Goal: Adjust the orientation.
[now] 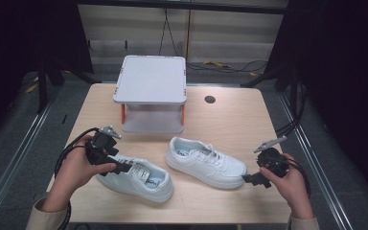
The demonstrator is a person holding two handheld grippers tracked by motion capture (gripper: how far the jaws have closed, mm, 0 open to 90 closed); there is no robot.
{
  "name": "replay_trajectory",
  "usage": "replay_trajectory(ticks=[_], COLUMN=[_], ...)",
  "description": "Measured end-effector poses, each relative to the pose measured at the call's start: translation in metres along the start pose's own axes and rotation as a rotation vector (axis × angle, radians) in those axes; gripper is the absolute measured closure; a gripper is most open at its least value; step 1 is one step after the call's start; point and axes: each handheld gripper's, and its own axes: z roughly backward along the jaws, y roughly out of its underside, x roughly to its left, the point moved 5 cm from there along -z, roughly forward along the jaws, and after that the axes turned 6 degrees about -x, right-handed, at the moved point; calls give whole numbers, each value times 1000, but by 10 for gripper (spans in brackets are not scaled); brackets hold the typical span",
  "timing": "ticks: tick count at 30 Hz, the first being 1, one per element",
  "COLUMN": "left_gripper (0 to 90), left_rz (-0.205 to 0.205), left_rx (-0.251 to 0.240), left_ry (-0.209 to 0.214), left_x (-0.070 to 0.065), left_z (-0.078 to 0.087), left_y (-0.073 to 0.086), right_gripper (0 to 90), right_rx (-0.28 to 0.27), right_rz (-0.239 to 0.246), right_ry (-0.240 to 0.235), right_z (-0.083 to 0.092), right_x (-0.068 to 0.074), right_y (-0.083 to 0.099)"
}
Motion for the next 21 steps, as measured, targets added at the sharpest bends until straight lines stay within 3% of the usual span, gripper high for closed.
replay_trajectory(ticks=[3,13,17,21], left_gripper=[219,242,244,247], left_rz=[-5,-8,-19,-56], left_rx=[1,62,80,97], left_ry=[-14,25,35,49], left_x=[1,-10,-16,-29], left_z=[1,-6,-6,-2], left_y=[-1,-3,-10,-23], right_gripper=[151,152,152,152], right_rx=[2,-2,1,-4], right_rz=[-1,-13,-5,-1], right_ry=[-5,9,4,3], right_z=[0,7,10,12], right_x=[0,-4,-2,-2], right_y=[0,2,1,1])
